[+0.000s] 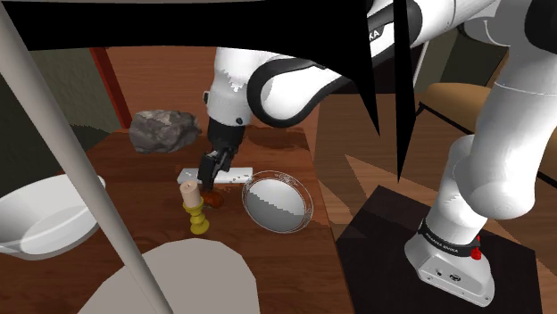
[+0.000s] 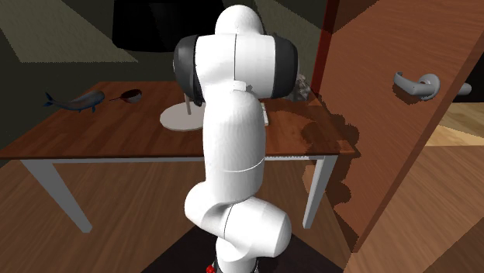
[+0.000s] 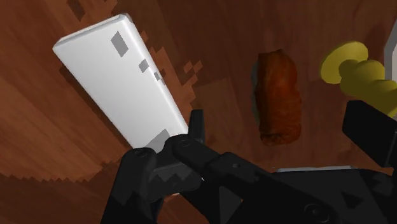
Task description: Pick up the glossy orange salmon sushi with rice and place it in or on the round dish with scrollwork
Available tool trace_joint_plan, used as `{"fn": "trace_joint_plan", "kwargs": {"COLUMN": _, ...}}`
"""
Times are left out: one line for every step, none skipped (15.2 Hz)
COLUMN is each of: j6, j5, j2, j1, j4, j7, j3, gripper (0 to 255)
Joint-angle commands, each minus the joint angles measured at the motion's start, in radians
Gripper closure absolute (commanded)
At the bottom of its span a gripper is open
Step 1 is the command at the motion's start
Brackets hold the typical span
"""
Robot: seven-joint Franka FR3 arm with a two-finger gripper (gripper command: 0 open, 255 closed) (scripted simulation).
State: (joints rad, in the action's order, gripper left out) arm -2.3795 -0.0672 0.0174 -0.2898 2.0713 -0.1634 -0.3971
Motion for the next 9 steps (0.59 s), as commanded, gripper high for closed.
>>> {"fn": "trace_joint_plan", "kwargs": {"j6": -0.013, "j5": 0.042, "j2": 0.06, "j1": -0.019, "j4": -0.049, "j7": -0.032, "j3": -0.017, "gripper": 0}}
{"fn": "trace_joint_plan", "kwargs": {"j6": -0.024, "j5": 0.048, "j2": 0.07, "j1": -0.021, "j4": -0.048, "j7": -0.035, "j3": -0.016, "gripper": 0}}
{"fn": "trace_joint_plan", "kwargs": {"j6": -0.035, "j5": 0.054, "j2": 0.08, "j1": -0.024, "j4": -0.047, "j7": -0.039, "j3": -0.015, "gripper": 0}}
{"fn": "trace_joint_plan", "kwargs": {"j6": -0.046, "j5": 0.06, "j2": 0.091, "j1": -0.026, "j4": -0.045, "j7": -0.044, "j3": -0.014, "gripper": 0}}
{"fn": "trace_joint_plan", "kwargs": {"j6": -0.056, "j5": 0.067, "j2": 0.101, "j1": -0.028, "j4": -0.045, "j7": -0.048, "j3": -0.013, "gripper": 0}}
{"fn": "trace_joint_plan", "kwargs": {"j6": -0.067, "j5": 0.073, "j2": 0.112, "j1": -0.031, "j4": -0.044, "j7": -0.052, "j3": -0.011, "gripper": 0}}
{"fn": "trace_joint_plan", "kwargs": {"j6": -0.077, "j5": 0.079, "j2": 0.123, "j1": -0.033, "j4": -0.044, "j7": -0.056, "j3": -0.01, "gripper": 0}}
{"fn": "trace_joint_plan", "kwargs": {"j6": -0.088, "j5": 0.086, "j2": 0.134, "j1": -0.035, "j4": -0.043, "j7": -0.061, "j3": -0.009, "gripper": 0}}
{"fn": "trace_joint_plan", "kwargs": {"j6": -0.094, "j5": 0.09, "j2": 0.14, "j1": -0.036, "j4": -0.043, "j7": -0.063, "j3": -0.009, "gripper": 0}}
